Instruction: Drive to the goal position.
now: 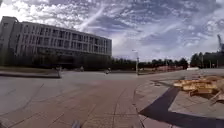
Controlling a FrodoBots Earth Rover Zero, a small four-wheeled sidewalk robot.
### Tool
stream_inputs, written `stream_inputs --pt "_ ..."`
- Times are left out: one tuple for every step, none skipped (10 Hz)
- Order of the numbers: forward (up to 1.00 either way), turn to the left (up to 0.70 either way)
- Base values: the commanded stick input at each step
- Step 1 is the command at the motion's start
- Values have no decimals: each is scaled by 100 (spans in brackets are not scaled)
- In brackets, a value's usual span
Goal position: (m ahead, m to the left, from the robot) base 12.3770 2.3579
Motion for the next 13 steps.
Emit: stream_inputs --pt "70 0" --pt "70 0" --pt "70 0" --pt "70 0" --pt "70 0" --pt "70 0" --pt "70 0" --pt "70 0" --pt "70 0" --pt "70 0" --pt "70 0" --pt "70 0" --pt "70 0"
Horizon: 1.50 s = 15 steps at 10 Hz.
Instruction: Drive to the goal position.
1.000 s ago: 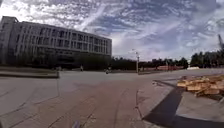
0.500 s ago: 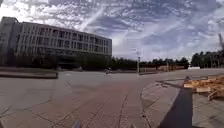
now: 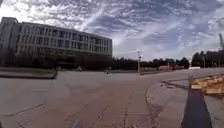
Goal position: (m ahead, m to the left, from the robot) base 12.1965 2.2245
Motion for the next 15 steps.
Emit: stream_inputs --pt "70 0" --pt "70 0" --pt "70 0" --pt "70 0" --pt "70 0" --pt "70 0" --pt "70 0" --pt "70 0" --pt "70 0" --pt "70 0" --pt "70 0" --pt "70 0" --pt "70 0" --pt "70 0" --pt "70 0"
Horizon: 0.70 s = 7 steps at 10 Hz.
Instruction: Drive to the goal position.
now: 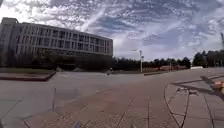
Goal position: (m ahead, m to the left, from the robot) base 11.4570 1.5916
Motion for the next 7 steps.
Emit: stream_inputs --pt "70 0" --pt "70 0" --pt "70 0" --pt "70 0" --pt "70 0" --pt "70 0" --pt "70 9"
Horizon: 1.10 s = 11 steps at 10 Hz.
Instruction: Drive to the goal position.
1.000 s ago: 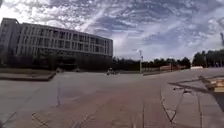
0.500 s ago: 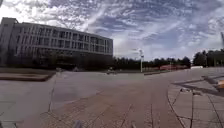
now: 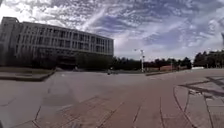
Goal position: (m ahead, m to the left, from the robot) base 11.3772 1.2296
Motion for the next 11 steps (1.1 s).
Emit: stream_inputs --pt "70 14" --pt "70 10" --pt "70 2" --pt "70 0" --pt "70 0" --pt "70 0" --pt "70 0" --pt "70 0" --pt "70 0" --pt "70 0" --pt "70 0"
